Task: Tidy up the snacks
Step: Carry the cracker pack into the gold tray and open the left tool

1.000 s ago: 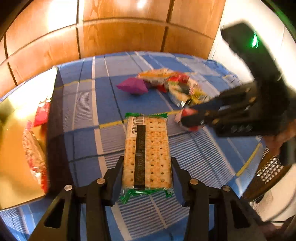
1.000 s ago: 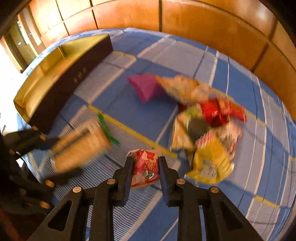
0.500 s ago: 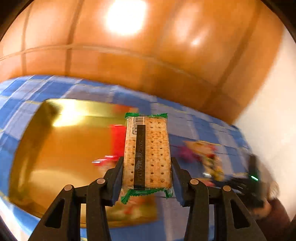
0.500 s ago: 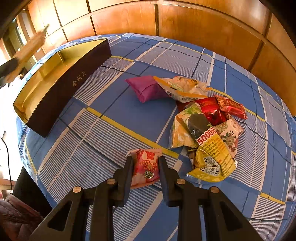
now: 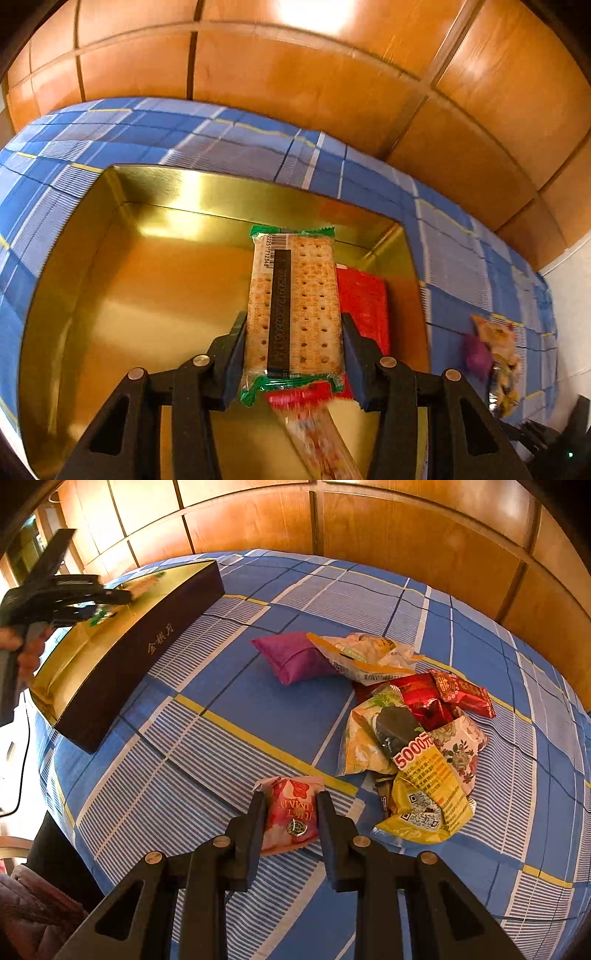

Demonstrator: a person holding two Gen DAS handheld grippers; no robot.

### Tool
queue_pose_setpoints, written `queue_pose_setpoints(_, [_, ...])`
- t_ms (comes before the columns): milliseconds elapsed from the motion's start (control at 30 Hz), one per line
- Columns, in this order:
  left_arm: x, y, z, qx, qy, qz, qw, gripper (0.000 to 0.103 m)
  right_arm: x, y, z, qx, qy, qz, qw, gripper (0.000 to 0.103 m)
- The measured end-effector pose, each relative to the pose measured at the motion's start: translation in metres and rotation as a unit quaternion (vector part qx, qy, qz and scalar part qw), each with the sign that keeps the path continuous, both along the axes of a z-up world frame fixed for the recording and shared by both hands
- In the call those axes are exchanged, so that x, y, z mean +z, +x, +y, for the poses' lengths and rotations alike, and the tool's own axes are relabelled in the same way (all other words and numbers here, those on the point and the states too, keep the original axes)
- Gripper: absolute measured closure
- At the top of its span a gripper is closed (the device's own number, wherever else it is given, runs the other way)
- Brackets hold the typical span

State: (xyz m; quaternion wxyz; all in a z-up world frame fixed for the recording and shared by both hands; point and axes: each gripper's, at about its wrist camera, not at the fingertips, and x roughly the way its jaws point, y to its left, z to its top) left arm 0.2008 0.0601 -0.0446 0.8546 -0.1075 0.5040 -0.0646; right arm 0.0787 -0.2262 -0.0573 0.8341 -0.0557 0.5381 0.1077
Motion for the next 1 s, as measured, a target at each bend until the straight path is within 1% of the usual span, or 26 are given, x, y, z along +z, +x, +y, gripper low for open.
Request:
queue_pose_setpoints(100, [-0.010, 0.010, -0.001, 0.007, 0.009, 0.014, 0.9998, 0.054, 0.000, 0.000, 0.000, -0.003, 0.001, -0.002, 1.000, 0.075])
queue_pose_setpoints(200, [-0.008, 0.004, 0.001, 0.020, 0.011, 0.008, 0.9997, 0.052, 0.000, -0.001, 0.001, -0.004, 0.001, -0.003, 1.000, 0.075])
queue_pose_setpoints(233, [-0.005, -0.003, 0.002, 0.023, 0.020, -0.001, 0.9995, 0.052, 0.000, -0.001, 0.001, -0.005, 0.001, -0.004, 1.000, 0.075])
queue_pose_setpoints(367, [0.006, -0.031, 0.004, 0.035, 0.037, -0.027, 0.9983, 0.052, -0.001, -0.001, 0.002, -0.004, -0.004, -0.007, 1.000, 0.075])
queue_pose_setpoints(633, [0.023, -0.090, 0.001, 0.037, 0.041, -0.066, 0.9963, 0.052, -0.002, -0.005, 0.006, -0.005, -0.016, -0.017, 1.000, 0.074])
queue_pose_setpoints(733, [0.027, -0.106, -0.001, 0.031, 0.051, -0.080, 0.9950, 0.052, -0.002, -0.006, 0.009, -0.005, -0.024, -0.022, 0.999, 0.074])
queue_pose_setpoints(1000, [0.030, -0.137, 0.001, 0.019, 0.064, -0.091, 0.9936, 0.051, -0.002, -0.007, 0.013, -0.013, -0.039, -0.029, 0.999, 0.074])
